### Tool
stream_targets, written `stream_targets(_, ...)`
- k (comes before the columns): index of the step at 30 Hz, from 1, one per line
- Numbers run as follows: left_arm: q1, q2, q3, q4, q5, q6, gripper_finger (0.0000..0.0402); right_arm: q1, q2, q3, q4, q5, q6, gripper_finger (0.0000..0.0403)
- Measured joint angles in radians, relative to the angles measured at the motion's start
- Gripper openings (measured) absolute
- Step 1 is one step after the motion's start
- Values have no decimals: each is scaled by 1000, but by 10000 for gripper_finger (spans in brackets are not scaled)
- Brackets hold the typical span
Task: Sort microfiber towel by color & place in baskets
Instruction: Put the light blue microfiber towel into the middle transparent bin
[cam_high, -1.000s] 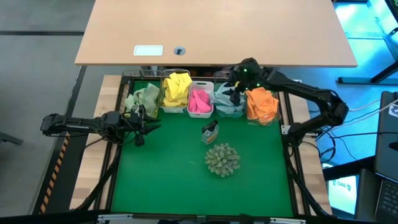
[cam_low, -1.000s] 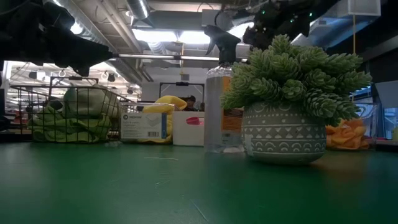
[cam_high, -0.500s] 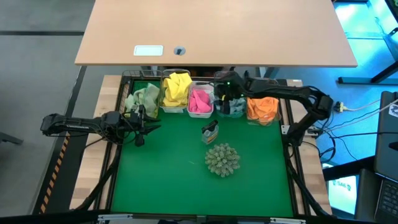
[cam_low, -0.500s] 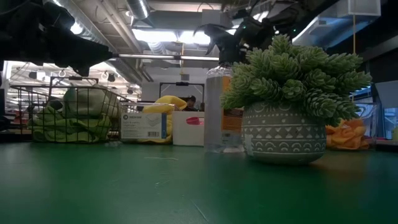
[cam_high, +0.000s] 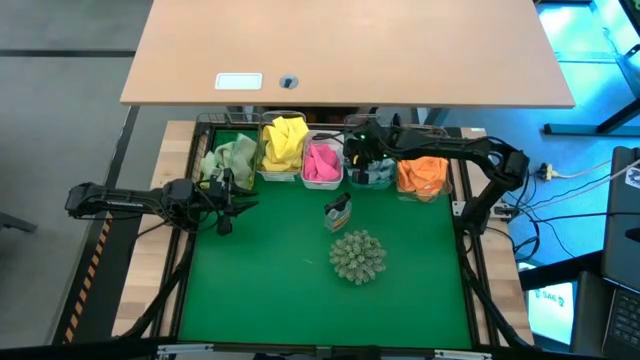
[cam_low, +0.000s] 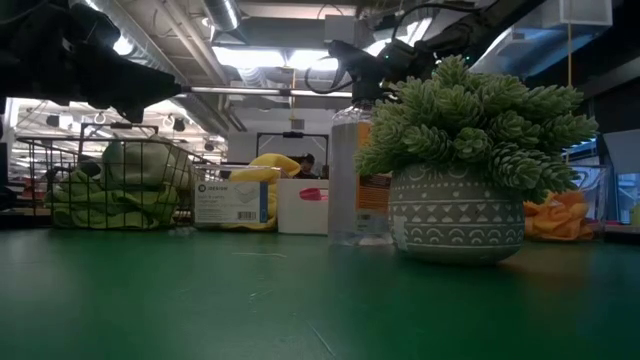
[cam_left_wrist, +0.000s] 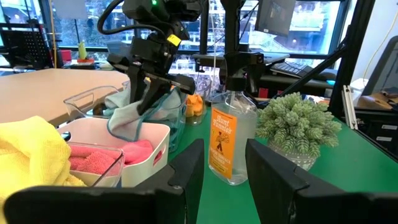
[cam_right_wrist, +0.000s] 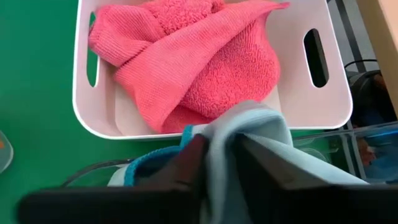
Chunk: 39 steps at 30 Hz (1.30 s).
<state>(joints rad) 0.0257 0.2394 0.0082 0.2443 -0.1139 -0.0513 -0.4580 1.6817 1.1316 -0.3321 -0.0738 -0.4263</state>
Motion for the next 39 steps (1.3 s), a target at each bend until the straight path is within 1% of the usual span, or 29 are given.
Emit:
stream_targets(3, 0, 0, 0, 0, 0, 0, 112, 0, 0, 0, 0, 0, 0, 28)
stream_targets(4, 0, 0, 0, 0, 0, 0, 112, 0, 0, 0, 0, 0, 0, 15)
stream_targets(5, 0, 0, 0, 0, 0, 0, 112, 0, -3, 0, -1, 1, 0, 10)
stream_targets(10, 0, 0, 0, 0, 0, 0, 112, 0, -64, 0, -42, 51, 2, 24)
stream_targets(14, 0, 0, 0, 0, 0, 0, 112, 0, -149, 0, -92, 67, 2, 6)
stream_targets(16, 0, 0, 0, 0, 0, 0, 112, 0, -195, 0, -122, 81, 2, 7)
stream_targets(20, 0, 0, 0, 0, 0, 0, 112, -1, -272, 1, -207, 182, 5, 7)
stream_targets(22, 0, 0, 0, 0, 0, 0, 112, -9, -292, 1, -251, 219, 38, 4)
stream_targets(26, 0, 0, 0, 0, 0, 0, 112, -39, -298, -15, -296, 224, 133, 7)
stream_targets(31, 0, 0, 0, 0, 0, 0, 112, -74, -296, -131, -230, 218, 162, 4)
stream_targets(35, 0, 0, 0, 0, 0, 1, 112, -88, -297, -241, -101, 162, 177, 8)
stream_targets(39, 0, 0, 0, 0, 0, 1, 112, -85, -297, -336, 35, 138, 195, 5)
